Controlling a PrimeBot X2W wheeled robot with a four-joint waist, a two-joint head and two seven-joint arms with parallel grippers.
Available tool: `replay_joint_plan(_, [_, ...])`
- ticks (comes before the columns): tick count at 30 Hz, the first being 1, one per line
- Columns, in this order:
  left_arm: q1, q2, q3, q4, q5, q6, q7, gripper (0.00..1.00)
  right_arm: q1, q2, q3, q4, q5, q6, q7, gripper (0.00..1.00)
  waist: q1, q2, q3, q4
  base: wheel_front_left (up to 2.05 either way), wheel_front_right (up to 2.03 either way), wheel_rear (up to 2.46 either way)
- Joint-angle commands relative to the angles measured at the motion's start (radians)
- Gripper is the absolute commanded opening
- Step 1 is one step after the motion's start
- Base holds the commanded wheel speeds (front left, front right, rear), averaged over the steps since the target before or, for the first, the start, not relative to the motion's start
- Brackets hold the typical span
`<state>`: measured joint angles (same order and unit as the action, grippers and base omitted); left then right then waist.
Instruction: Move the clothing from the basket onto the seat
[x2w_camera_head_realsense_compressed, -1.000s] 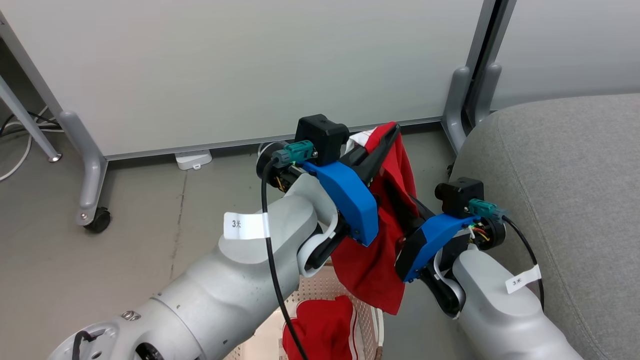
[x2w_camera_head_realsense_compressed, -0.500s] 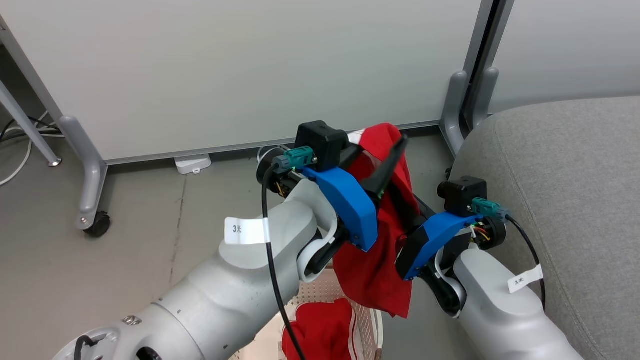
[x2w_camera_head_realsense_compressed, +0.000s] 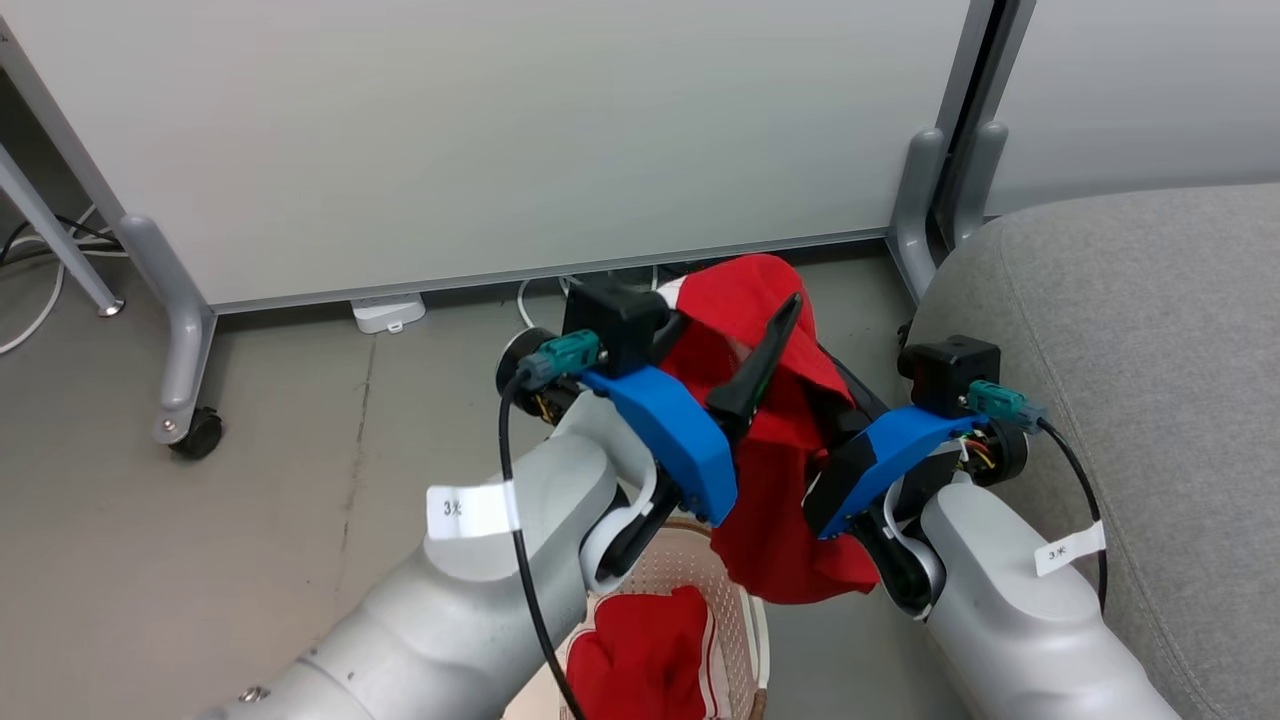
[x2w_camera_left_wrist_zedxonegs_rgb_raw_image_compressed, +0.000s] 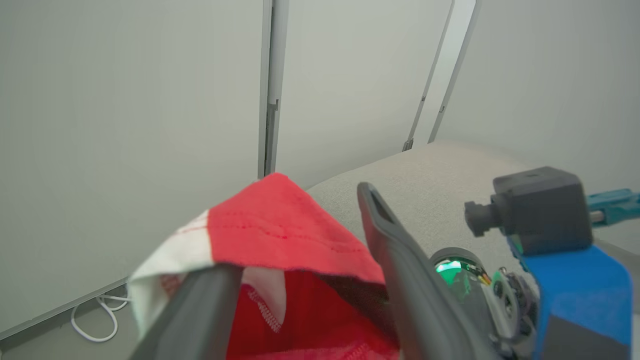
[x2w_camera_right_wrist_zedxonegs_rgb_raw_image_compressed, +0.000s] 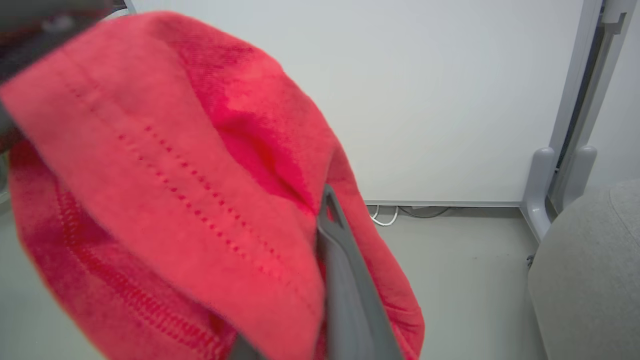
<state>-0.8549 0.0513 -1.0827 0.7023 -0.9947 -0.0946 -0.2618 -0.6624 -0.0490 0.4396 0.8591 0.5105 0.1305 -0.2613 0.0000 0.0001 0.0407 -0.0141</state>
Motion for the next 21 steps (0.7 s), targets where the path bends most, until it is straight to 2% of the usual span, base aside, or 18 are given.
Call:
replay_joint_plan(1, [0.028,0.010,0.019,-0.011,0.031,-0.005,-0.005,1.00,0.002,-0.003,-0.007,-0.006,-0.010,0.000,-0.006,0.00,0.0000,-0.0001,0.002,0.001,0.00,0.00,0.00])
replay_joint_plan(11, [0.209,0.070,0.182,-0.140,0.264,-0.022,-0.004,1.00,0.011,-0.003,-0.055,-0.020,-0.033,0.000,-0.006,0.00,0.0000,-0.0001,0.016,0.010,0.00,0.00,0.00])
replay_joint_plan(21, [0.360,0.121,0.318,-0.240,0.420,-0.029,-0.004,1.00,0.020,-0.003,-0.074,-0.030,-0.044,0.000,-0.006,0.00,0.0000,-0.0001,0.019,0.011,0.00,0.00,0.00])
